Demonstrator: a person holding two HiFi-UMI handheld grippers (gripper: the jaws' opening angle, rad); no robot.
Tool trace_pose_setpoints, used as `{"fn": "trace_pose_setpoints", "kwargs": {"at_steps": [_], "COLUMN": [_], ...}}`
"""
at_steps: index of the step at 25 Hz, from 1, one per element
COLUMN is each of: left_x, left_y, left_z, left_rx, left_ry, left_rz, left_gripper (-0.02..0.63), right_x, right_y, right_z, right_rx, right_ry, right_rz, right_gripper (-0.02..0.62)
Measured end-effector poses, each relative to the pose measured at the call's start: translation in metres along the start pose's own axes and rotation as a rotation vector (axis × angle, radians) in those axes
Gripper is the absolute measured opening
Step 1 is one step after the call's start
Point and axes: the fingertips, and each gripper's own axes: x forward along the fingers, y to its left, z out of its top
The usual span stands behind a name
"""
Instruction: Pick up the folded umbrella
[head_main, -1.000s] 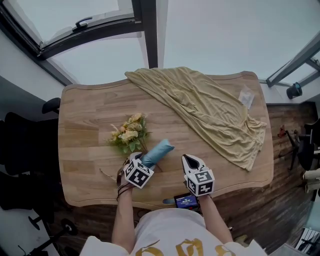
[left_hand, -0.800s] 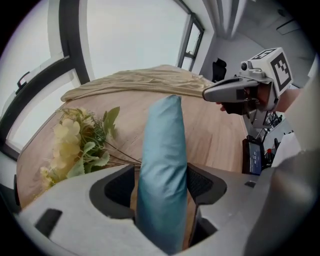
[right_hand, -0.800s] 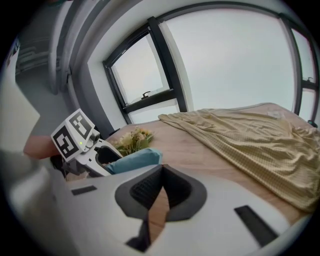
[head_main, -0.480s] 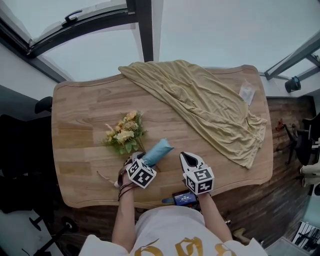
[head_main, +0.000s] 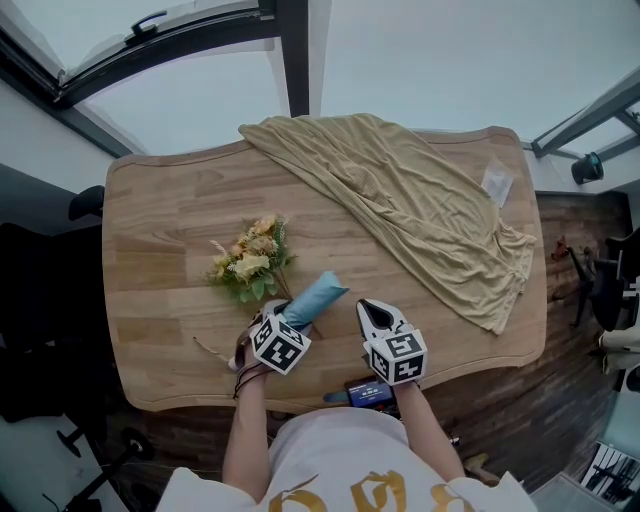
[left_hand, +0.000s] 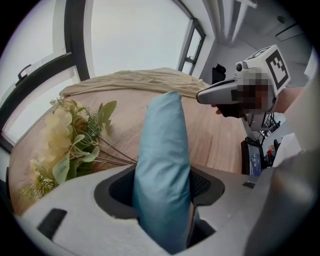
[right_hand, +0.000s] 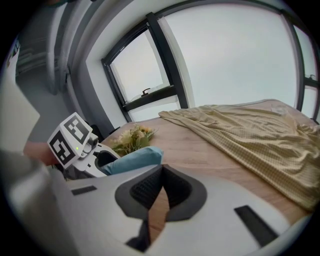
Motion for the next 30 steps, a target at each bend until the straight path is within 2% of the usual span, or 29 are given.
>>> {"fn": "trace_pose_setpoints", "kwargs": {"at_steps": [10,17,23,30], "left_x": [-0.008,-0.031,-0.054,-0.086], "left_y": [-0.005,-0.008,-0.014,-0.016], "left_z": [0.002,0.014,0.021,0.032], "left_rx": [0.012,-0.054,-0.052,-0.099], "left_ry": [-0.016,-0.132,-0.225,-0.371], "left_rz": [0.018,0.042,0.077,0.155], "left_gripper": [0.281,0.281,0.281,0.281], "right_x": [-0.008,-0.017,-0.035,-0.055], "right_y": [0.003,0.012,0.024,0.034], "right_z": [0.010,0.023,0.030,0.042], "right_rx": [-0.018,-0.056,-0.073,-0.105], "right_ry": [-0.030,-0.067,-0.112,-0.167], "right_rz": [-0.001,0.001,0.006,0.004], "right_gripper": [0.011,0.011,0.011,0.011]}}
